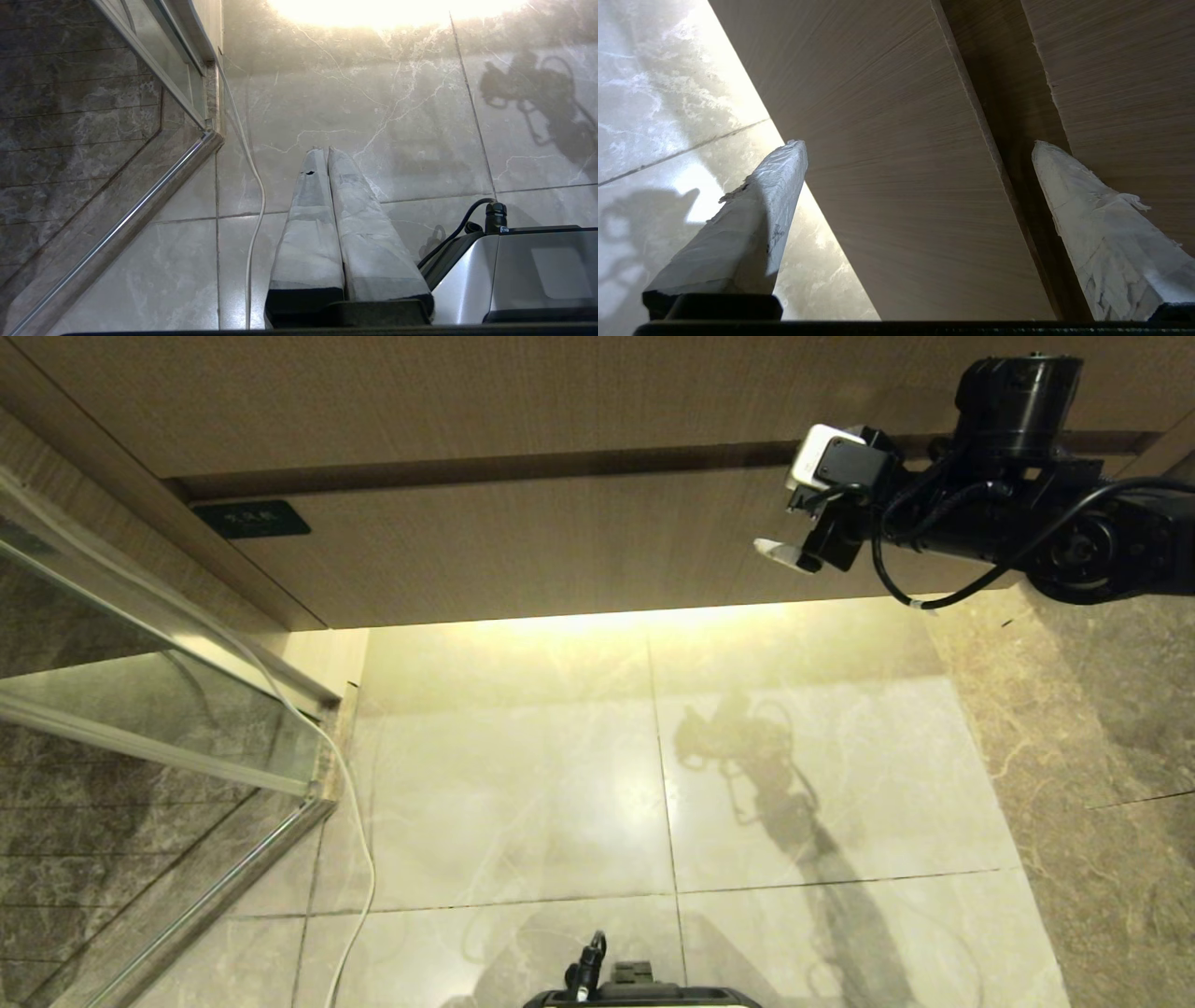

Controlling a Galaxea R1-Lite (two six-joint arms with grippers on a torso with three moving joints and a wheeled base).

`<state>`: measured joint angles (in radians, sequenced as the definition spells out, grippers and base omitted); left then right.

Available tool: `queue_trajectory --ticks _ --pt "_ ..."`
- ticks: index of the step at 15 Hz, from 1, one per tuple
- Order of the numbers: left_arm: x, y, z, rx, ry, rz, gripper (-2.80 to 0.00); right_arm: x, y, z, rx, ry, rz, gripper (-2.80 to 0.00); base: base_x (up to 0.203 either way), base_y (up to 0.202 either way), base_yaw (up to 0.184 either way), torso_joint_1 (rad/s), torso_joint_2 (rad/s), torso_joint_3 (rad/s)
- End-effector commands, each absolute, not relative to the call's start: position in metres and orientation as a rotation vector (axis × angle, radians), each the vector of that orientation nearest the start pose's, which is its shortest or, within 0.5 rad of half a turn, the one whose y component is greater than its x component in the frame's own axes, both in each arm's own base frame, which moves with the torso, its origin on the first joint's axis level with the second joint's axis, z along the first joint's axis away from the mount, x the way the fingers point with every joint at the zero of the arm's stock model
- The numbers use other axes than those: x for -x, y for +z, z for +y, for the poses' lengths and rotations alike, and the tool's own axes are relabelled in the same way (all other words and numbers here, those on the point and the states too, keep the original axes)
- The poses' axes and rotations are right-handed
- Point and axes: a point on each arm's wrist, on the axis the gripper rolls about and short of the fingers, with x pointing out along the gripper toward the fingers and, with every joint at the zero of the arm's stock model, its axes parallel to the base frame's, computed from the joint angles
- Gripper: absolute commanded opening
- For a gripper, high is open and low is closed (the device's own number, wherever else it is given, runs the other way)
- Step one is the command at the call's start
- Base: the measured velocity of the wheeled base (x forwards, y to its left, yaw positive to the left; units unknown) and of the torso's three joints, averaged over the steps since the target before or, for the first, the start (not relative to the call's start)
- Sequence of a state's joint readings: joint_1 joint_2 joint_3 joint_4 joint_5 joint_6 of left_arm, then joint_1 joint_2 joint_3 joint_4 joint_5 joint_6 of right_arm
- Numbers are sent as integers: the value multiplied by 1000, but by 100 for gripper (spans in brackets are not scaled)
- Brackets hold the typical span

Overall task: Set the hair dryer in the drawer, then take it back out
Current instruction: Pull open the drawer

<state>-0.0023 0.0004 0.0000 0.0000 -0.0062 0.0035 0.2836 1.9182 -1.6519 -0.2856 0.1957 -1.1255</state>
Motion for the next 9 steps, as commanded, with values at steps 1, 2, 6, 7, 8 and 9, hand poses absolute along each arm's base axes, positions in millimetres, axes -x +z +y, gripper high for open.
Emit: queue_trajectory --ticks 1,2,6,7,8,9 --pt "23 75 0 -5 -9 2 -280 -381 306 116 1107 416 -285 0 0 0 0 0 0 0" --pt "23 75 0 -4 -8 0 -280 -382 304 116 1108 417 -278 0 0 0 0 0 0 0" --pt "23 75 0 -4 -9 1 -280 -389 295 118 1109 425 -255 0 0 0 0 0 0 0" --pt "23 75 0 -4 -8 2 -280 -390 294 118 1109 428 -252 0 0 0 0 0 0 0" --pt "23 75 0 -3 -8 0 -280 -393 290 118 1110 433 -240 0 0 0 0 0 0 0" --pt "23 75 0 -3 -8 1 -280 -394 288 119 1110 432 -243 0 0 0 0 0 0 0"
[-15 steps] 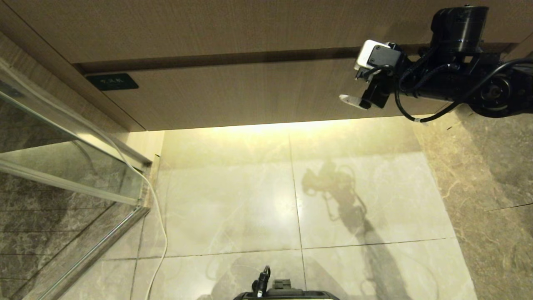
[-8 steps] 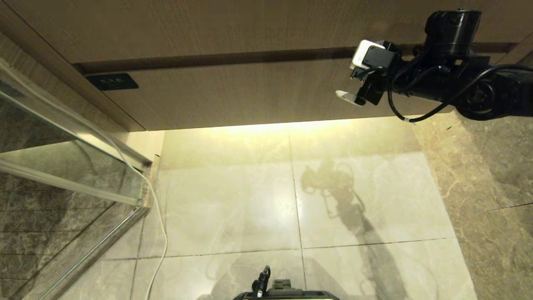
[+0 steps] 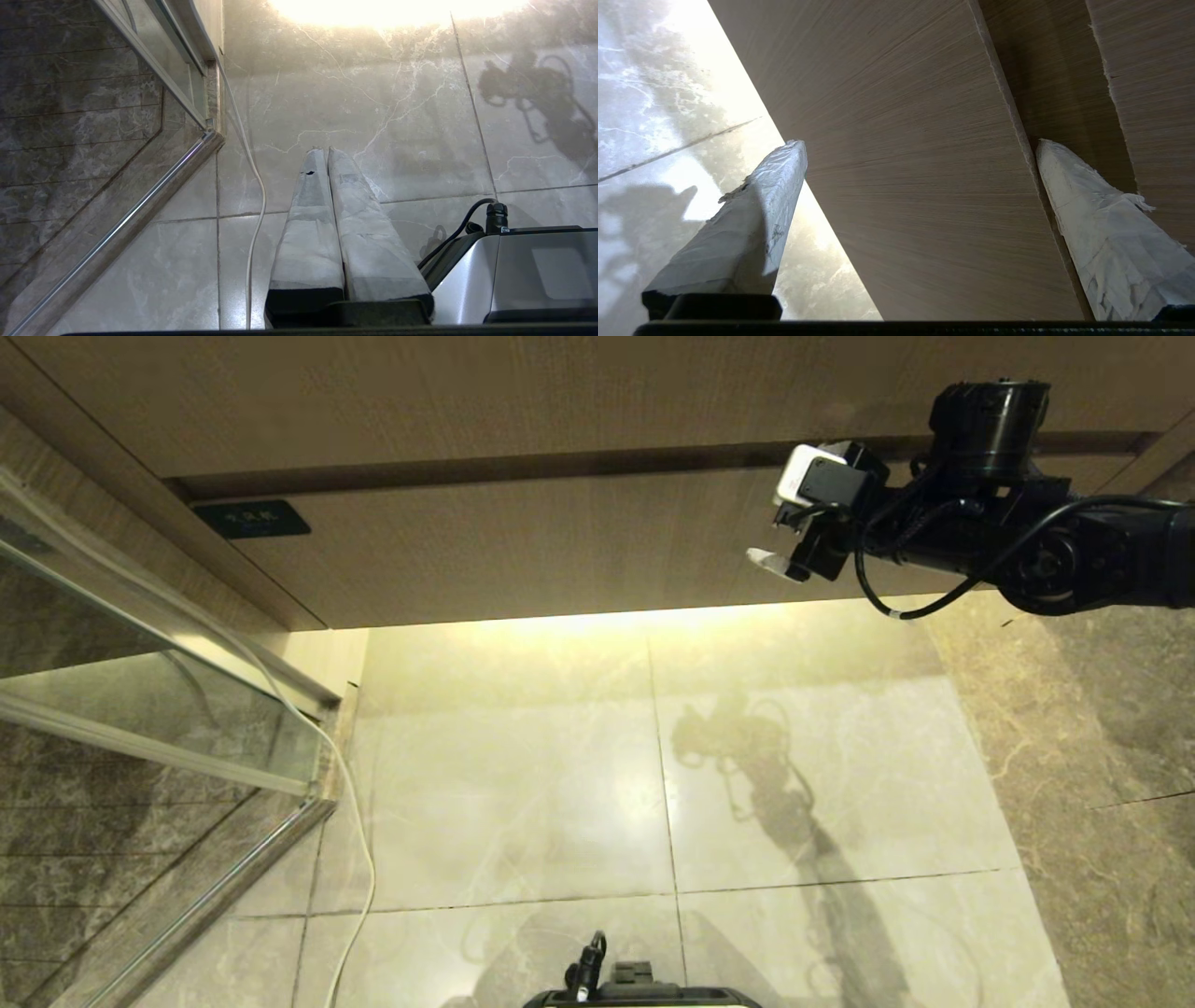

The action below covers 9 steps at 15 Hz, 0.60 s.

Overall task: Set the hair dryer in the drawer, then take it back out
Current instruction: Pull open the drawer

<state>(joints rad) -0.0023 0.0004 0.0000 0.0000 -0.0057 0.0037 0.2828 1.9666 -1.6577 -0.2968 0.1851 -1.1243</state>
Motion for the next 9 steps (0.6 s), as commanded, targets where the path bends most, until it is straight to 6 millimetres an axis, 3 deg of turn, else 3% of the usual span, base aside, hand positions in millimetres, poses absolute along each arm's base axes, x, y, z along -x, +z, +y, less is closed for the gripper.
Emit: queue_trajectory --ticks 1,7,9 --pt "23 75 0 -4 -8 1 -280 -396 288 118 1110 428 -246 0 0 0 0 0 0 0" --pt "23 75 0 -4 -8 2 -280 -400 280 113 1107 435 -213 0 0 0 0 0 0 0" --pt "23 75 0 -5 -8 1 -280 -396 270 108 1093 507 -85 0 0 0 0 0 0 0"
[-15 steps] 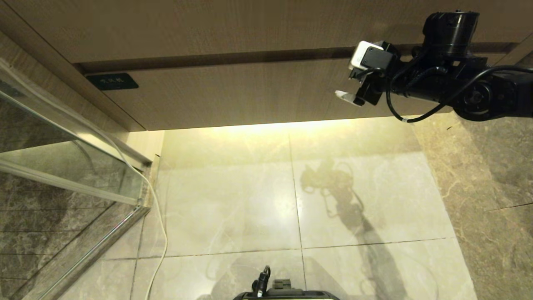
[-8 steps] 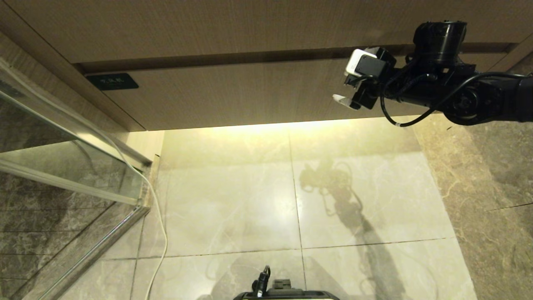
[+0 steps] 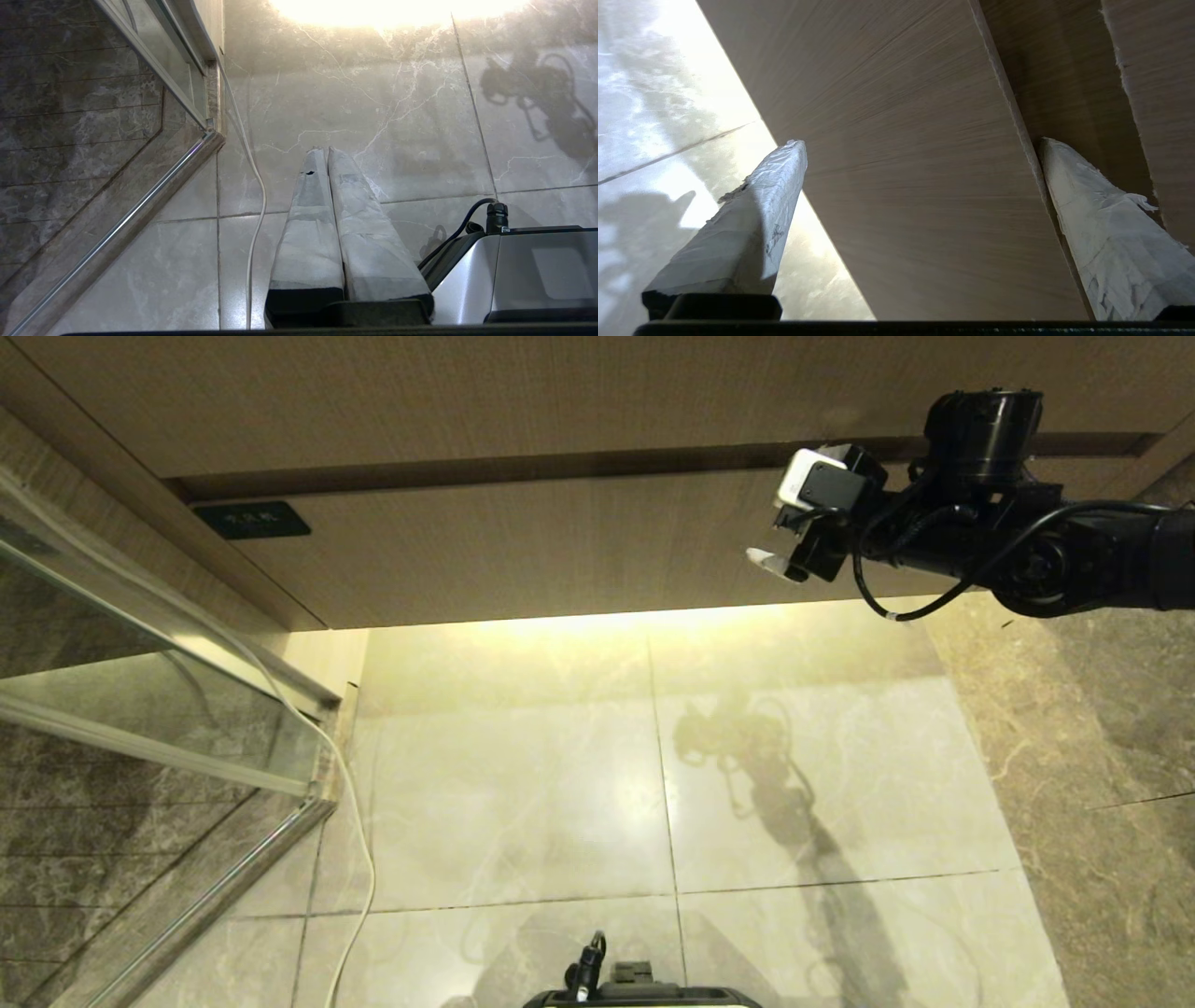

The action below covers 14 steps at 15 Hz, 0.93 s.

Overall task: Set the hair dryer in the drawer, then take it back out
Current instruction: Pull open the drawer

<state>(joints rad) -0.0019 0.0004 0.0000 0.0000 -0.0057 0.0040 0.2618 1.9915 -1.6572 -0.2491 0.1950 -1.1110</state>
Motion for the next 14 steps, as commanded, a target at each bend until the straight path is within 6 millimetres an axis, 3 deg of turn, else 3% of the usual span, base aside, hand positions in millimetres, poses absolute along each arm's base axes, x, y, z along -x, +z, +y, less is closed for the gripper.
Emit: queue_trajectory --ticks 1,14 --pt "23 75 0 -3 -9 2 -280 -393 267 103 1081 545 -25 0 0 0 0 0 0 0" --pt "23 75 0 -5 -8 0 -280 -368 259 90 1007 571 102 0 0 0 0 0 0 0"
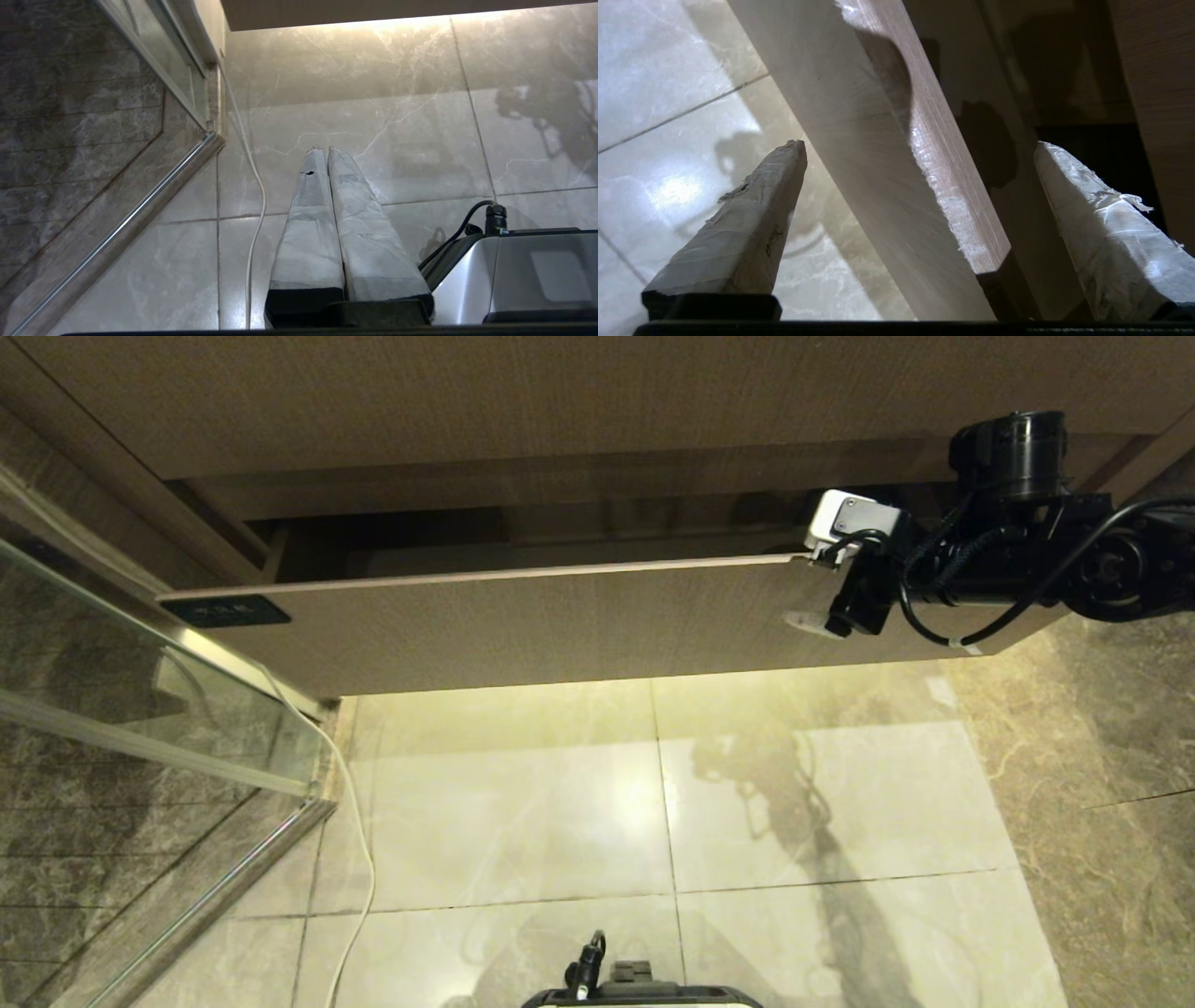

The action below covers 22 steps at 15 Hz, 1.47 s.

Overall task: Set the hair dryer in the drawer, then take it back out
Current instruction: Pull open the drawer

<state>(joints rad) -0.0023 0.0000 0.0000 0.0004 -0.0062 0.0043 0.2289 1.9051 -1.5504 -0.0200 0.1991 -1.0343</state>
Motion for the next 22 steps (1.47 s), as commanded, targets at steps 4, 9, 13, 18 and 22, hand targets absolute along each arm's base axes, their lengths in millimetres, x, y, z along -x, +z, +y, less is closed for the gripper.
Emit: queue_trajectory --ticks 4,9,13,18,22 --pt "23 75 0 -5 -9 2 -280 -345 254 83 979 635 236 0 0 0 0 0 0 0" --pt "23 75 0 -3 -8 0 -280 -301 236 67 826 643 402 0 0 0 0 0 0 0" --pt "23 75 0 -5 -9 0 -280 -252 223 56 718 639 501 0 0 0 0 0 0 0" --pt "23 75 0 -3 -8 0 -280 -173 218 37 692 647 583 0 0 0 0 0 0 0" --pt "23 75 0 -4 -9 1 -280 -93 212 22 691 637 569 0 0 0 0 0 0 0"
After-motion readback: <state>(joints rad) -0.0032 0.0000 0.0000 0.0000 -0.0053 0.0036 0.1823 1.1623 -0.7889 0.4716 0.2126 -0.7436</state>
